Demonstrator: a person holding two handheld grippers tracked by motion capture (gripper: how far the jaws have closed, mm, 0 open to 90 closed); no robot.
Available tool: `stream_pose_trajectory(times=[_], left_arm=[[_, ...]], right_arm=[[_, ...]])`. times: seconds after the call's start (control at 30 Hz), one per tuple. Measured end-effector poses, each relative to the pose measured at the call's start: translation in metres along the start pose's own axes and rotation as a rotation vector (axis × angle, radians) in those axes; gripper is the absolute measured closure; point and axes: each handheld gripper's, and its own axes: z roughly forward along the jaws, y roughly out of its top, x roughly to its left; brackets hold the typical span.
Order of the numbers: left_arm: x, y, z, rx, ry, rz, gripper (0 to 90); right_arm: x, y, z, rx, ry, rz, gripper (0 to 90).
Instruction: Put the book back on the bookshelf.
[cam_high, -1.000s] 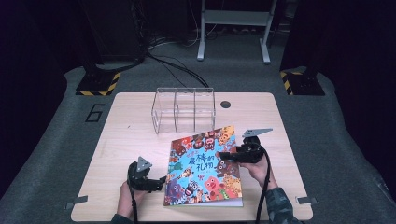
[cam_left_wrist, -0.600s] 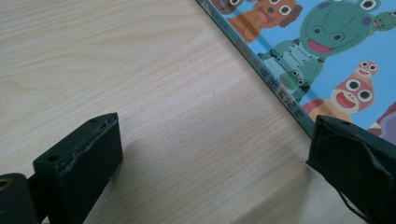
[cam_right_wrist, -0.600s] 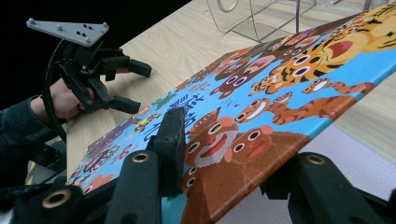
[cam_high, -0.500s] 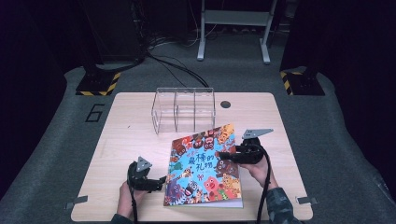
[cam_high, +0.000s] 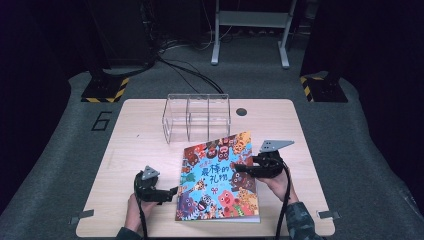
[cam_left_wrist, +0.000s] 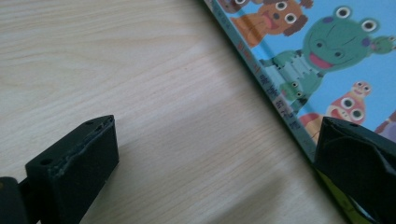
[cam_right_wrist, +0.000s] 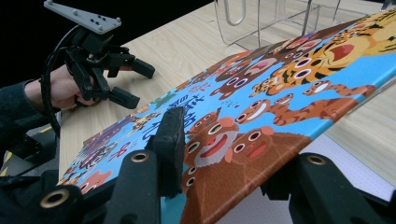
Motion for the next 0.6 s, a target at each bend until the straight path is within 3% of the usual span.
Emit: stream_pose_trajectory(times=[0.3, 0.43, 0.57, 0.6], left_arm=[[0.002, 0.015, -0.003, -0.042, -0.049, -0.047, 0.0], [0.003, 0.020, -0.001, -0.030, -0.077, -0.050, 0.0], [0.003, 0.025, 0.004, -0.041, -0.088, -0.073, 0.0], [0.002, 0.026, 0.005, -0.045, -0.094, -0.094, 0.0]], right_arm=[[0.003, 0.001, -0.001, -0.017, 0.001, -0.034, 58.3], [0.004, 0.001, -0.001, -0.025, 0.001, -0.055, 58.2], [0.003, 0.000, -0.001, -0.039, 0.002, -0.066, 58.2], [0.003, -0.001, -0.001, -0.040, 0.001, -0.063, 58.1]])
